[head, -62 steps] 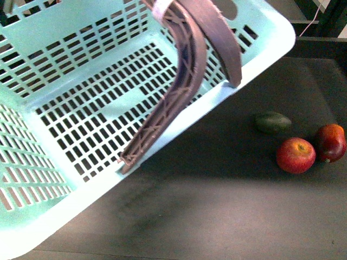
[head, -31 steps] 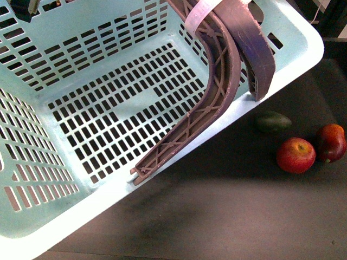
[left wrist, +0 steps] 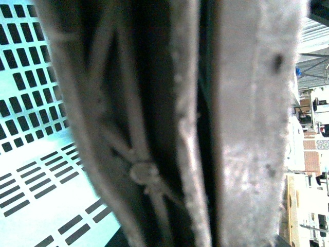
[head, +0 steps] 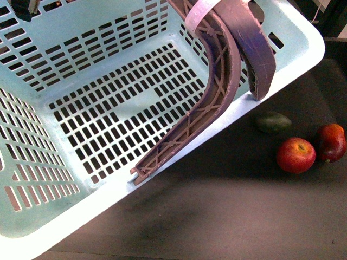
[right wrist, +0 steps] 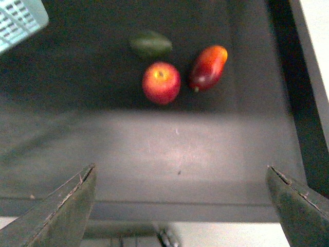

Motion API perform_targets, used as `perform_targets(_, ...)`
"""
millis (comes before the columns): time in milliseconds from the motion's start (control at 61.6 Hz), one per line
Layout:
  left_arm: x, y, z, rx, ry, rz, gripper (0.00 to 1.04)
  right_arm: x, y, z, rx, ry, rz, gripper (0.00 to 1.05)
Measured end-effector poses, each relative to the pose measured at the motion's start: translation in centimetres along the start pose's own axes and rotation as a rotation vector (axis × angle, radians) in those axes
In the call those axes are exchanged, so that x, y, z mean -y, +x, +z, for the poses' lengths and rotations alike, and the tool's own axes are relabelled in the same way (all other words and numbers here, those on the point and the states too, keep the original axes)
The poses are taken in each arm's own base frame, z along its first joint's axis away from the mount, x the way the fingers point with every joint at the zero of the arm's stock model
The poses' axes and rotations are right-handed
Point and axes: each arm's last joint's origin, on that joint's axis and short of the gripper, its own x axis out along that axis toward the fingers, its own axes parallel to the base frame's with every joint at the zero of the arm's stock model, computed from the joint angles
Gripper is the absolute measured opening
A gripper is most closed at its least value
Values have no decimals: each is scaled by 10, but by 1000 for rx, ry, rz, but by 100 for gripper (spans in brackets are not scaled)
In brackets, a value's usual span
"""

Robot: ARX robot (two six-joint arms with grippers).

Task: Pick apple with right arm and hold basket with left

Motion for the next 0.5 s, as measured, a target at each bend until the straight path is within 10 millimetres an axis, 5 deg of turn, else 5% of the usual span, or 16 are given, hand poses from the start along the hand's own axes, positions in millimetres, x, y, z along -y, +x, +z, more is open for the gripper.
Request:
perform_targets(227,0,0,0,-1,5,-3,16,19,17,12,-1,13,-48,96)
perform_targets(503,0,-1,0,1,5,-2,16,32,77,22,-60,-68,-65,96)
